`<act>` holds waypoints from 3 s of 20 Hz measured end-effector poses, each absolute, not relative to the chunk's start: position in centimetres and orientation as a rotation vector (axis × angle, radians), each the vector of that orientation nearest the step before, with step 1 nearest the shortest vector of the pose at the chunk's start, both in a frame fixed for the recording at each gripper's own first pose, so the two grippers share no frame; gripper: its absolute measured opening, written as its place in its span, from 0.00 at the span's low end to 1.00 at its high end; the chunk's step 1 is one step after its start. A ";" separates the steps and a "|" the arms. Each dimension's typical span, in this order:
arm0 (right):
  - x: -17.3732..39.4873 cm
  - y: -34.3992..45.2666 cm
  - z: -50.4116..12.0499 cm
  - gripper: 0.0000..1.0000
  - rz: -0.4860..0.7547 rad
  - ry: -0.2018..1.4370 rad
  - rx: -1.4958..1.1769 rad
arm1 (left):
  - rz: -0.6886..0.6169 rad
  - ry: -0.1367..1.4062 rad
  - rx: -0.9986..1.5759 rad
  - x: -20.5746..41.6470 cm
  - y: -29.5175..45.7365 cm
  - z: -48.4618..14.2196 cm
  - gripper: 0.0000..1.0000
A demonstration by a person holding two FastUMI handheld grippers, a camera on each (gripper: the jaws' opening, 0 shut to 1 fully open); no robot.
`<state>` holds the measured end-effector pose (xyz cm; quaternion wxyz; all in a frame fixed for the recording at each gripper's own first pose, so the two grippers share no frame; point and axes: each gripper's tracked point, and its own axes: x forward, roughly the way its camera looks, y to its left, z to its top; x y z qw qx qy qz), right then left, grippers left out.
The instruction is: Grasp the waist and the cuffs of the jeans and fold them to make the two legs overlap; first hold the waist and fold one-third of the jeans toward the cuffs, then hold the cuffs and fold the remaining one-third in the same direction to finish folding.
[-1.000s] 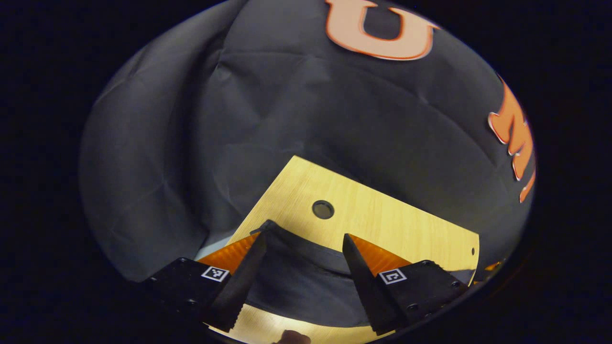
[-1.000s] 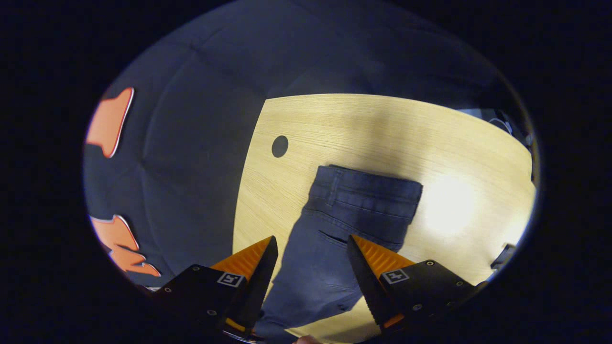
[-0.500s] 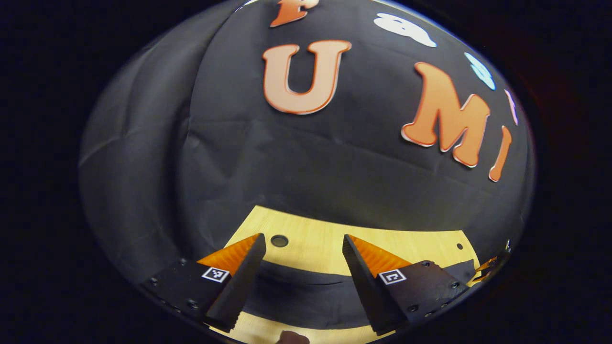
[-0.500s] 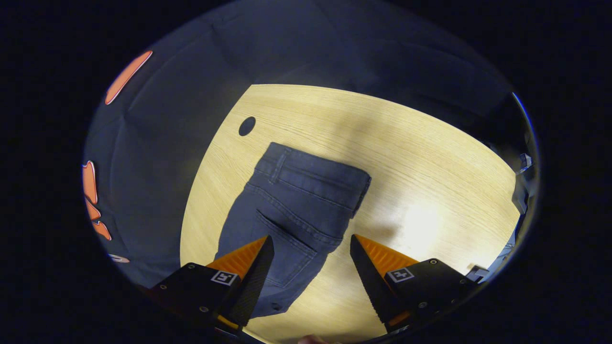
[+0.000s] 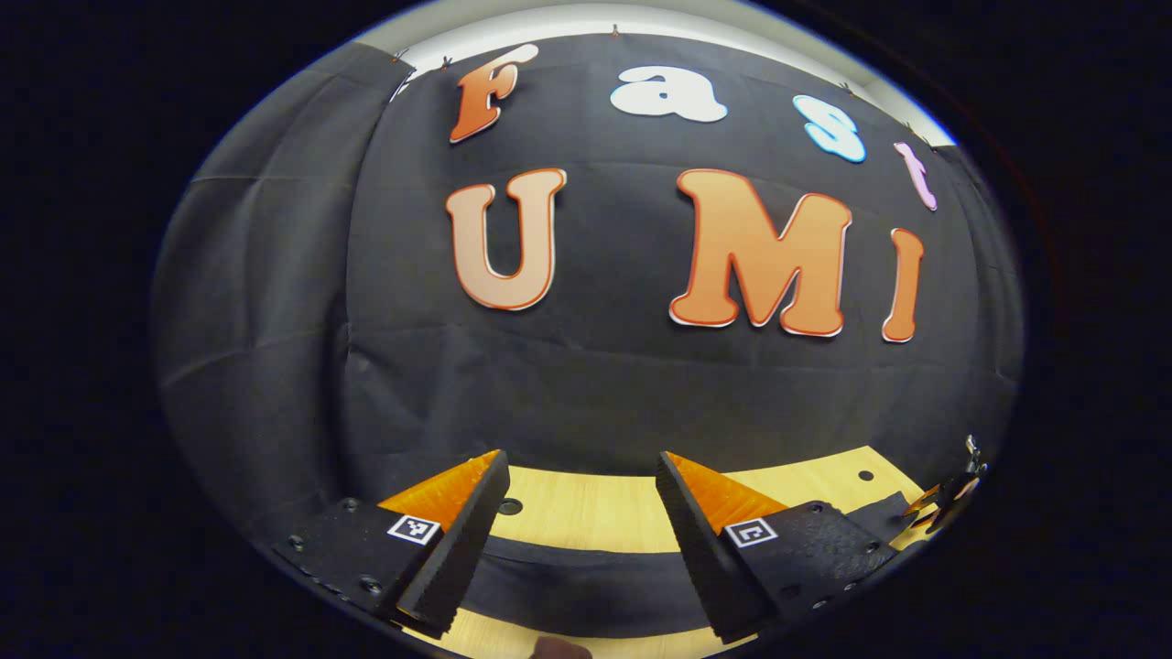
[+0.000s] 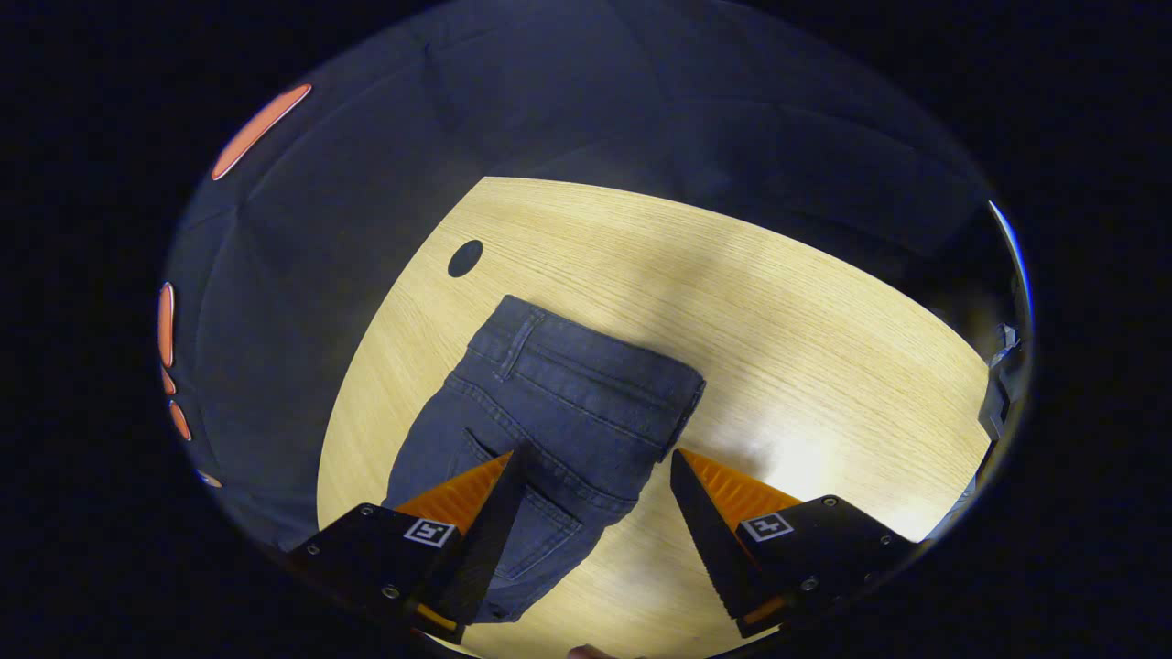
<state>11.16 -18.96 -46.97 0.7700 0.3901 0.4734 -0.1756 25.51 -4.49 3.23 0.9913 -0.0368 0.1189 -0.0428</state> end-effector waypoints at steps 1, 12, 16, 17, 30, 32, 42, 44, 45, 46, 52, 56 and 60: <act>11.3 -18.7 -47.2 0.98 -0.371 1.034 0.860 | -0.099 0.217 -0.071 25.3 -5.9 3.7 0.97; 12.3 -18.5 -49.0 0.39 -0.328 1.007 0.766 | -0.184 0.238 -0.021 20.4 -13.9 4.4 0.96; 12.3 -18.2 -48.3 0.29 -0.344 1.005 0.788 | -0.211 0.228 -0.002 19.0 -14.8 5.2 0.96; 12.3 -18.4 -47.5 0.29 -0.343 0.975 0.774 | -0.209 0.221 0.006 18.9 -14.7 5.5 0.96; 11.0 -14.3 -36.5 0.29 -0.274 0.696 0.464 | -0.214 0.097 -0.014 16.2 -9.2 8.0 0.97; 10.9 -12.8 -35.0 0.29 -0.245 0.670 0.406 | -0.196 0.099 -0.020 15.8 -7.6 7.9 0.97; 10.6 -1.8 -30.2 0.28 -0.066 0.592 0.086 | -0.128 0.121 -0.044 14.6 -1.3 7.1 0.97; 11.0 1.3 -30.0 0.28 -0.025 0.584 0.042 | -0.107 0.123 -0.050 14.6 0.0 6.9 0.97; 11.2 2.4 -29.9 0.28 -0.007 0.578 0.023 | -0.096 0.127 -0.053 14.5 0.5 6.8 0.97; 11.0 3.7 -30.0 0.28 0.013 0.578 0.004 | -0.084 0.132 -0.057 14.5 1.1 6.7 0.97; 9.6 11.2 -32.6 0.28 0.145 0.615 -0.089 | -0.013 0.157 -0.072 14.5 4.3 5.8 0.98; 9.2 14.5 -36.0 0.29 0.187 0.670 -0.142 | 0.027 0.172 -0.081 14.4 5.7 4.9 0.98; 7.7 16.9 -38.2 0.30 0.249 0.733 -0.155 | 0.058 0.198 -0.095 14.7 6.9 3.7 0.98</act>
